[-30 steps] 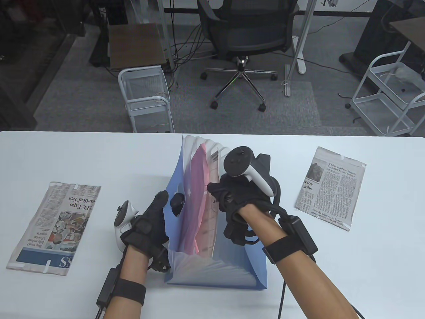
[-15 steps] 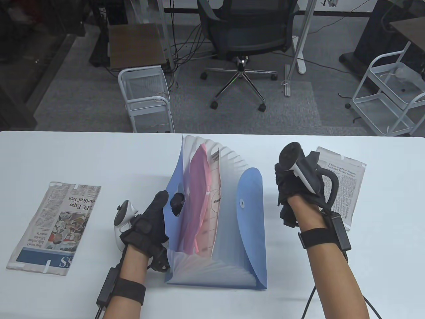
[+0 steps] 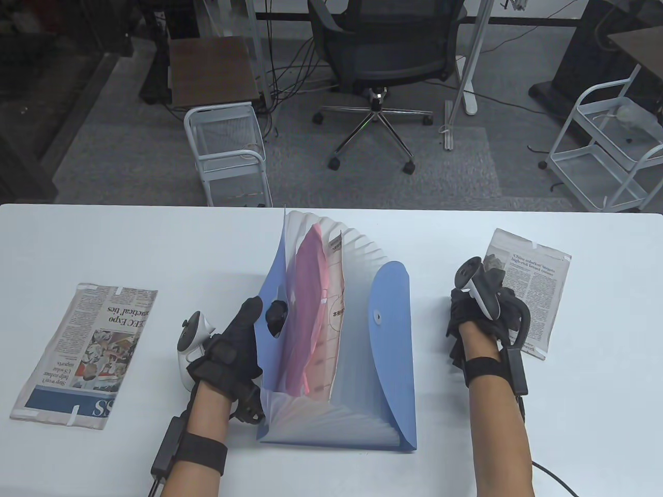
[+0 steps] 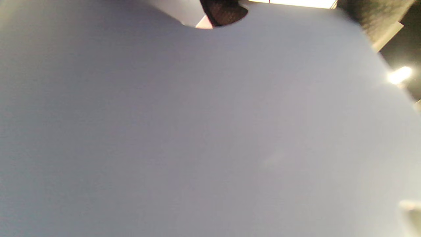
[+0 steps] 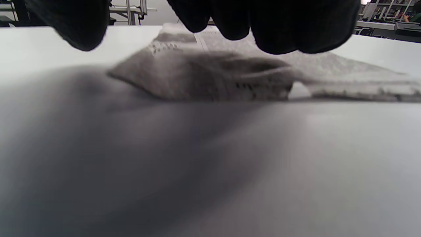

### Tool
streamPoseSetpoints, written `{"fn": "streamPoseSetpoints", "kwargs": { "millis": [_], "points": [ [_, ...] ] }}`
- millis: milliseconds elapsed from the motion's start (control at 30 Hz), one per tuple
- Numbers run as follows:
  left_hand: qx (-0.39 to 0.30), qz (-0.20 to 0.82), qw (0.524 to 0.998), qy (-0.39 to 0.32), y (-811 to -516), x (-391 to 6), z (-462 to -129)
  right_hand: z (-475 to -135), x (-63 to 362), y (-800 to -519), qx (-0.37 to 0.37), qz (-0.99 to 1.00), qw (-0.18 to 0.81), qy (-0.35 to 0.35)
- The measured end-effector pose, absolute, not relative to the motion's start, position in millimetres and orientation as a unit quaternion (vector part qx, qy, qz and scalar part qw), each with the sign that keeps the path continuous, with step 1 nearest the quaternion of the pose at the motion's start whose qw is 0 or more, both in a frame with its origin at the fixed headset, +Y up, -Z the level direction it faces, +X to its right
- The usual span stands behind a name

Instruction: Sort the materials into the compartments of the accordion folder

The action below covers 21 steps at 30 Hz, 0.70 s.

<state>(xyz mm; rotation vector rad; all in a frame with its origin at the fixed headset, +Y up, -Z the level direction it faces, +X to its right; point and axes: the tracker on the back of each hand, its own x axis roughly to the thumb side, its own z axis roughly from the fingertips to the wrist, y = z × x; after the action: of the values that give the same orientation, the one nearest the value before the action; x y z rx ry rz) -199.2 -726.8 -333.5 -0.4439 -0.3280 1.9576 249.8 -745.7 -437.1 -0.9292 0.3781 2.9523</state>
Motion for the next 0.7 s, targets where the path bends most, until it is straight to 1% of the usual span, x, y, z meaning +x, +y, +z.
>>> {"fn": "streamPoseSetpoints", "kwargs": {
  "millis": [67,100,267,333,567,700],
  "points": [
    [-0.186,0.819,0.526,-0.137,-727,-199,-334,-435,250,-751,-0.299,0.947,-0.001,0.121],
    [-0.186,0.819,0.525,-0.137,-727,-199,-334,-435,250,-751,-0.293,0.951,-0.005,0.099],
    [-0.186,0.819,0.525,-0.137,-727,-199,-334,-435,247,-746,-0.292,0.945,-0.028,0.143],
    [-0.186,0.819,0.525,-0.137,-727,-199,-334,-434,243,-746,-0.288,0.944,-0.064,0.145],
    [-0.186,0.82,0.524,-0.137,-727,-199,-334,-427,231,-747,-0.262,0.951,-0.129,0.104],
    [-0.185,0.821,0.523,-0.136,-727,-199,-334,-424,233,-746,-0.263,0.951,-0.113,0.118]
  ]
}}
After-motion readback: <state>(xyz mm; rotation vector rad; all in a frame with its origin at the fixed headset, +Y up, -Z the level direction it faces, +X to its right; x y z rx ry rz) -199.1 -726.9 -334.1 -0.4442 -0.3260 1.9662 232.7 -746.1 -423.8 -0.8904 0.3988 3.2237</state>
